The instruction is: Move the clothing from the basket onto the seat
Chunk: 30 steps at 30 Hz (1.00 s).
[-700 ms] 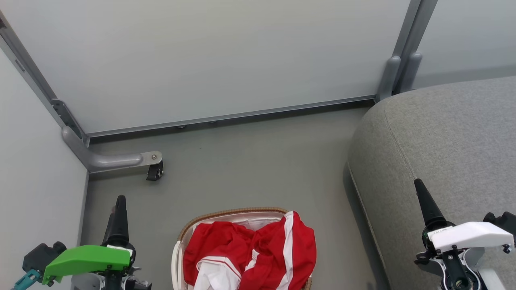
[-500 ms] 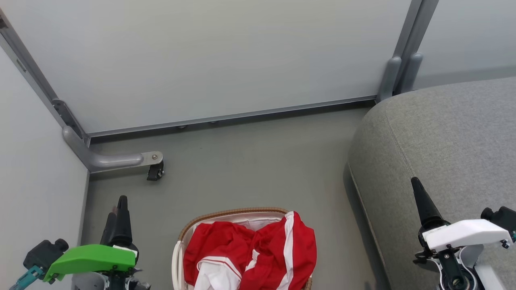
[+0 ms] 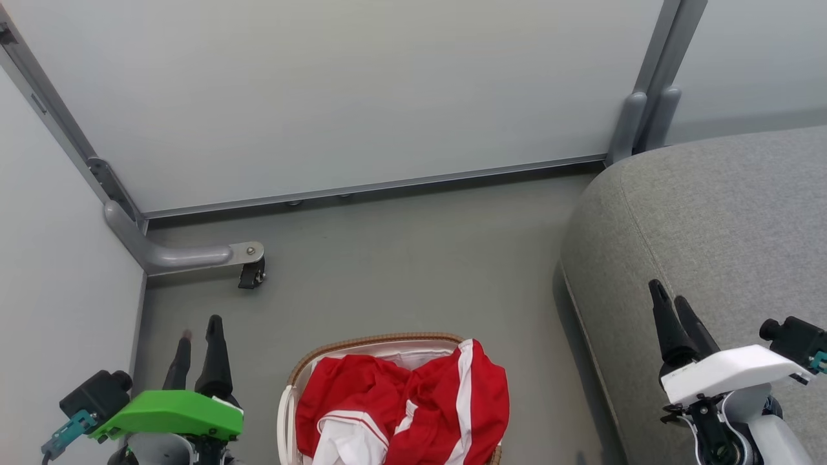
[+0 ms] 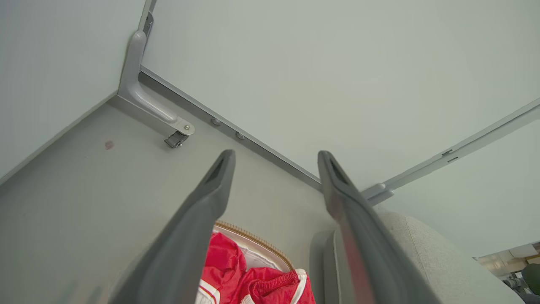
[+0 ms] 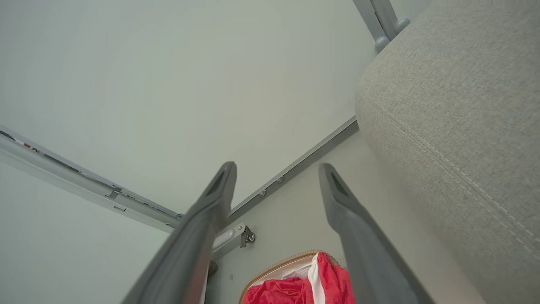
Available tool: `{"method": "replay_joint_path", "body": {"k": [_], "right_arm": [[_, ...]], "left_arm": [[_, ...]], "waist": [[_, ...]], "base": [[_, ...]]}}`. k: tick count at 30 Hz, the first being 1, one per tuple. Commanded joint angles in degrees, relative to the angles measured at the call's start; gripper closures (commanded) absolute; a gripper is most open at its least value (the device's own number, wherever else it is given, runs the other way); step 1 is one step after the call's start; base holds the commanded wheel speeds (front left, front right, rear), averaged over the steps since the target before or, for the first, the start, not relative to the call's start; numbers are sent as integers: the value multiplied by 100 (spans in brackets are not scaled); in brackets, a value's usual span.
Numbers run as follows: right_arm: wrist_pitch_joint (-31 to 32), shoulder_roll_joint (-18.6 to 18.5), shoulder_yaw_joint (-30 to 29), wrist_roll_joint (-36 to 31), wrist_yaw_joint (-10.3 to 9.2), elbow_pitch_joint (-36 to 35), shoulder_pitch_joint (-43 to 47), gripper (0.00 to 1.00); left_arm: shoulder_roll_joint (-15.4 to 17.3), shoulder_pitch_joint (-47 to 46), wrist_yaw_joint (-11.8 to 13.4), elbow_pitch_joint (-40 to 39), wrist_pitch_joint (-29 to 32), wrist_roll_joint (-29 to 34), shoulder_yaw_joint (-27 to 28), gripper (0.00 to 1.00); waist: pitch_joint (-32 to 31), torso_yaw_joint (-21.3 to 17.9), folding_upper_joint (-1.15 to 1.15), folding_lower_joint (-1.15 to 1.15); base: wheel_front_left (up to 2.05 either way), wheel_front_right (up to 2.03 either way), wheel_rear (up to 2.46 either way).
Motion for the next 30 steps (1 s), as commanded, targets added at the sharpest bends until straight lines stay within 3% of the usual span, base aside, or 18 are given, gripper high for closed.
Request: {"method": "replay_joint_path", "body": {"k": [1, 20, 30], "right_arm": [[-63, -66, 32, -208, 2, -75, -140, 0], [-393, -132, 301, -1501, 2, -29, -186, 0], [-540, -4, 169, -2157, 3, -19, -93, 0]], "left_arm": [[74, -158, 20, -43, -57, 207, -33, 0], [197, -164, 201, 42, -384, 1538, -388, 0], [137, -42, 269, 119, -534, 2041, -414, 0]], "waist": [[0, 2, 0, 0], [-8, 23, 0, 0], [-41, 17, 0, 0]], "base": [[0, 0, 0], [0, 0, 0], [0, 0, 0]]}}
